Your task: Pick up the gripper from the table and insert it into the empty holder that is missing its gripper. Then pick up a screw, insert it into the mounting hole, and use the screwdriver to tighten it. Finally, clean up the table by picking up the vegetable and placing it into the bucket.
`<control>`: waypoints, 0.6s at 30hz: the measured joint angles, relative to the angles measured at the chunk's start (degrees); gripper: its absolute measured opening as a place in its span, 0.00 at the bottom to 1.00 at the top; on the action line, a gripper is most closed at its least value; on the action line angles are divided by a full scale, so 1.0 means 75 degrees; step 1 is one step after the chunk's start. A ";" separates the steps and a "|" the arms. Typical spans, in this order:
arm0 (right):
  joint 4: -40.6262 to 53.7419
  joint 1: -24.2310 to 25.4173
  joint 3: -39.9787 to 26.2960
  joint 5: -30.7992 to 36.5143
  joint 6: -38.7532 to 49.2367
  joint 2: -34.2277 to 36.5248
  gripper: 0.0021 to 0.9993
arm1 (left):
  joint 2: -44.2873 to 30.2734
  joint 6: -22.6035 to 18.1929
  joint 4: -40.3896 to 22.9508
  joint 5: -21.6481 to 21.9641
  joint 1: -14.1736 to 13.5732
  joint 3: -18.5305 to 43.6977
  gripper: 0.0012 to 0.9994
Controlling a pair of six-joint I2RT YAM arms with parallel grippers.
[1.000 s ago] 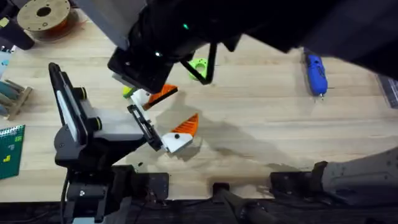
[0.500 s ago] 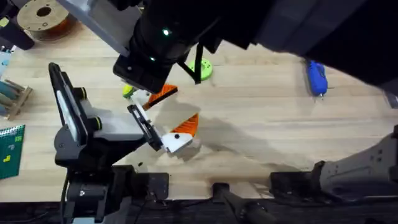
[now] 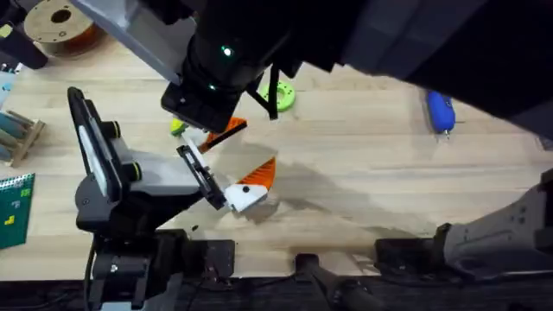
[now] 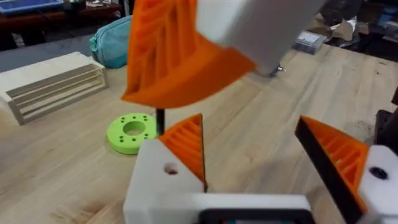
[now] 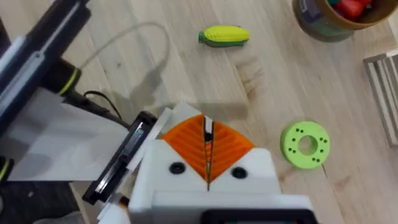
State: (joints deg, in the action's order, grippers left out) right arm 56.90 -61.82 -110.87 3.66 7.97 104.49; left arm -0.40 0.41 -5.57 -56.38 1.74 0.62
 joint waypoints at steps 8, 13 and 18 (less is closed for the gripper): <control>0.0047 -0.0231 0.0000 0.0000 0.0000 0.0000 0.00 | 0.0000 0.0002 0.0001 0.0000 0.0000 0.0000 0.93; 0.0047 -0.0286 0.0000 0.0000 0.0000 0.0004 0.00 | -0.0002 0.0002 0.0001 0.0000 0.0000 0.0000 0.93; 0.0044 -0.0286 -0.0012 0.0003 0.0000 0.0096 0.00 | 0.0000 0.0002 0.0001 0.0000 0.0000 0.0000 0.93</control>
State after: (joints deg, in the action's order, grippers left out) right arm 57.23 -63.96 -110.96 3.68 7.97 105.21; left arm -0.40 0.43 -5.56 -56.38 1.74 0.62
